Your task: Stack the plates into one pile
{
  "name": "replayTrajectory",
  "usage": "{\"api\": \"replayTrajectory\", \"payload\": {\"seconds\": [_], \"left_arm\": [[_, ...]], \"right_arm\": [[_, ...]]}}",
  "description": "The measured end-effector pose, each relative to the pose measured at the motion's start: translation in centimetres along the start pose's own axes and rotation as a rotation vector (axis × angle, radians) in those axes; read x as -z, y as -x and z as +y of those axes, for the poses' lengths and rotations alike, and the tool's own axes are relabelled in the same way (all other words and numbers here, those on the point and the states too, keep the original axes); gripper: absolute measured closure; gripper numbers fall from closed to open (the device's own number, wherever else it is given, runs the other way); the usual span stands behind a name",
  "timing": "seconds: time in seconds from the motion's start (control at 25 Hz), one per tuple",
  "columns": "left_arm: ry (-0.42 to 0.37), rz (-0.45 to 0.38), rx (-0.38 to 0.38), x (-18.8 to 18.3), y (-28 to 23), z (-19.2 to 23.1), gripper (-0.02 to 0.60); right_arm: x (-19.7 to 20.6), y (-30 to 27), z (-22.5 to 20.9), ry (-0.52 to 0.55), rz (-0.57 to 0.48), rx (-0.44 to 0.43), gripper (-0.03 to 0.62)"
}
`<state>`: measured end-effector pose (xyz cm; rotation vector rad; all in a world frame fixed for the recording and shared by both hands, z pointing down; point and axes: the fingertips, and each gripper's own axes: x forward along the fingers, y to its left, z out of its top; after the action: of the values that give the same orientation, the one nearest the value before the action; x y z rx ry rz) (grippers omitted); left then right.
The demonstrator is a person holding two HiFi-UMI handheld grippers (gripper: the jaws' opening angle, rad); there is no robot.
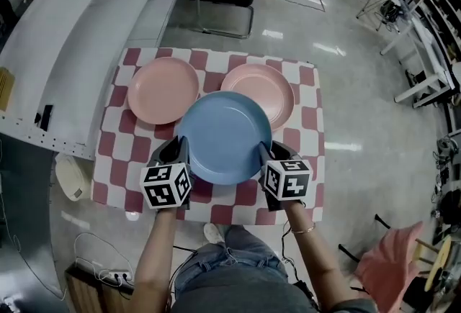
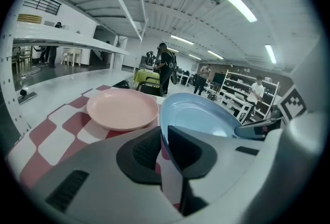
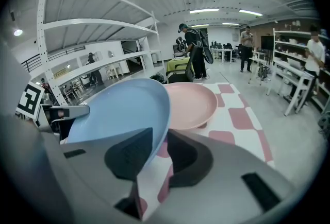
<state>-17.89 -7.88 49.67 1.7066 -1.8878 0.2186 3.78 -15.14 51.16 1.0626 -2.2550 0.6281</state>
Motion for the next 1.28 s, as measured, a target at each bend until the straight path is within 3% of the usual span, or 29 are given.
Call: {"api": "replayTrajectory", "payload": {"seconds": [0.52, 1.28], "left_arm": [[-0.068, 0.0, 0.096, -3.9, -5.8, -4.1, 0.528], [-0.066, 0.016, 0.161, -6.4, -14.4, -7.8, 0.529]], "right_arm": [[-3.1, -0.1, -5.4, -0.067, -0.047, 0.095, 0.5], [-6.3, -3.5, -12.6, -0.101, -0.053, 0.191, 0.5]]}}
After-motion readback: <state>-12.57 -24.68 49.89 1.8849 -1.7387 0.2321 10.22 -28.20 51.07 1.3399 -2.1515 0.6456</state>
